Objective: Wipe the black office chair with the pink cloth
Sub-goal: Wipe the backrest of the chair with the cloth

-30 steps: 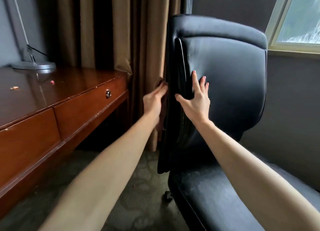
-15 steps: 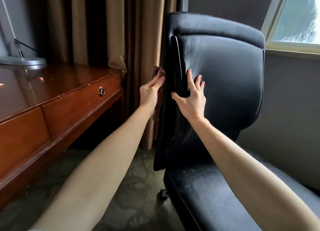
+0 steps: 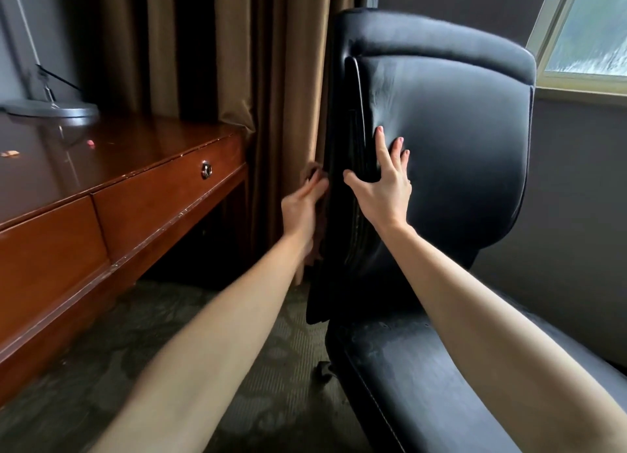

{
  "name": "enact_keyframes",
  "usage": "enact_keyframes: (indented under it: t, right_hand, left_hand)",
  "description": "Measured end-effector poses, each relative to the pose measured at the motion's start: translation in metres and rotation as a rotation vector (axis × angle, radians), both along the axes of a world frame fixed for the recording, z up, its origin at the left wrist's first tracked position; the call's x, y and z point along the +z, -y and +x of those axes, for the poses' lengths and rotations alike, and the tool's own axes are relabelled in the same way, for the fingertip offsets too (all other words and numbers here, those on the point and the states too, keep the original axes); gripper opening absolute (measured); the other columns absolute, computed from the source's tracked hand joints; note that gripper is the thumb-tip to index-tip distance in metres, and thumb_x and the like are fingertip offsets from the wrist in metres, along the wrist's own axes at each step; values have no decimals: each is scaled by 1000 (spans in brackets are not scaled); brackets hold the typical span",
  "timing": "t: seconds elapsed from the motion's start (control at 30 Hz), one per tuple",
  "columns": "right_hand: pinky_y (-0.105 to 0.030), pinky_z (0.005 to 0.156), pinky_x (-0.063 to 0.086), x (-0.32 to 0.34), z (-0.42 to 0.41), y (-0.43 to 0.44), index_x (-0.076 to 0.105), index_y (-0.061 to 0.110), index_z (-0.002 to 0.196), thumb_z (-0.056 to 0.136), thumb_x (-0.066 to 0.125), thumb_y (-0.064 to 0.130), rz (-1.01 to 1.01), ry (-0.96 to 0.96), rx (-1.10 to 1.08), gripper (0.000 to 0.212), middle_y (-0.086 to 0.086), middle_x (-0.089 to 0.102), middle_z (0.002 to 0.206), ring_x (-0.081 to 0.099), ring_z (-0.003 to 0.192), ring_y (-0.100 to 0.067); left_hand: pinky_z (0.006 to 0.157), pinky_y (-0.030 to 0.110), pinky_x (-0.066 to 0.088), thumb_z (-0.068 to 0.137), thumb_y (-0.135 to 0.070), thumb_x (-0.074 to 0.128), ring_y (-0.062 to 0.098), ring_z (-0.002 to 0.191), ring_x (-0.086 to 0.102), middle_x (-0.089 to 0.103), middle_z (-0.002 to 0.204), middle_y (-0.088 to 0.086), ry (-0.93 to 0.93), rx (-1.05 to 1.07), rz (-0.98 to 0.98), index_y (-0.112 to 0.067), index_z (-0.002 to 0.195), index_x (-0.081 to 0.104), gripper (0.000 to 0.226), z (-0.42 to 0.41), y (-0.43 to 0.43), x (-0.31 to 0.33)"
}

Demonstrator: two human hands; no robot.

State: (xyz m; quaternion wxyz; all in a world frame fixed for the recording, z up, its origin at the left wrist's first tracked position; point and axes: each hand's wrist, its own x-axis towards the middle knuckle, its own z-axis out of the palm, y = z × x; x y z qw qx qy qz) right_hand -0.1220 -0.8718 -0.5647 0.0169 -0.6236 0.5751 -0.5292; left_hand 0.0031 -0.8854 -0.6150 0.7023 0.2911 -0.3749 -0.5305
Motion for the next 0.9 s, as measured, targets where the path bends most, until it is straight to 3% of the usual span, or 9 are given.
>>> enact_keyframes:
  t: [0.17, 0.53, 0.63, 0.7, 0.77, 0.8, 0.9]
  right_hand:
    - [-61, 117, 15, 0, -2, 1, 15, 43, 153, 82, 69, 42, 9, -14, -6, 90, -4, 6, 165, -3, 152, -25]
    - [-63, 116, 14, -5, 2, 10, 15, 42, 154, 83, 67, 40, -2, -29, -38, 88, -7, 6, 165, -2, 152, -28]
    - [-63, 116, 13, -6, 3, 12, 14, 42, 154, 83, 67, 40, -5, -19, -36, 88, -6, 6, 165, -3, 152, -27]
    - [-63, 117, 12, -6, 2, 11, 15, 42, 154, 83, 67, 40, -4, -15, -31, 88, -6, 6, 165, -4, 152, -27]
    - [-62, 117, 12, -5, 1, 9, 15, 42, 153, 83, 67, 40, -3, -9, -26, 88, -5, 5, 165, -4, 152, -26]
    - [-62, 117, 12, -5, 1, 8, 15, 42, 153, 84, 68, 40, -3, -4, -23, 87, -5, 5, 165, -4, 152, -26]
    - [-63, 117, 12, -5, 1, 7, 16, 42, 154, 84, 68, 39, 2, 1, -19, 87, -5, 5, 165, -4, 152, -26]
  left_hand:
    - [107, 34, 47, 86, -16, 74, 14, 113, 66, 74, 113, 3, 89, 30, -77, -22, 114, 73, 29, 2, 15, 39]
    - [110, 44, 43, 95, -14, 64, 26, 119, 63, 68, 125, 13, 20, -161, -21, -12, 131, 63, 37, 3, 14, -50]
    - [108, 40, 45, 94, -11, 65, 23, 116, 65, 71, 119, 11, 56, -114, 22, -11, 127, 66, 33, 4, 8, -62]
    - [106, 32, 46, 92, -10, 67, 11, 111, 66, 74, 110, -2, 134, -51, 43, -12, 123, 68, 32, 6, 3, -66]
    - [102, 22, 45, 89, -10, 71, -7, 104, 64, 74, 100, -19, 225, -15, 56, -16, 120, 70, 32, 9, -1, -74]
    - [102, 22, 45, 87, -13, 73, -8, 102, 64, 73, 99, -20, 271, 2, 77, -21, 116, 72, 30, 10, -2, -80]
    - [105, 31, 47, 82, -22, 78, 7, 109, 66, 75, 106, -10, 393, 51, 160, -42, 101, 74, 27, 14, -10, -98]
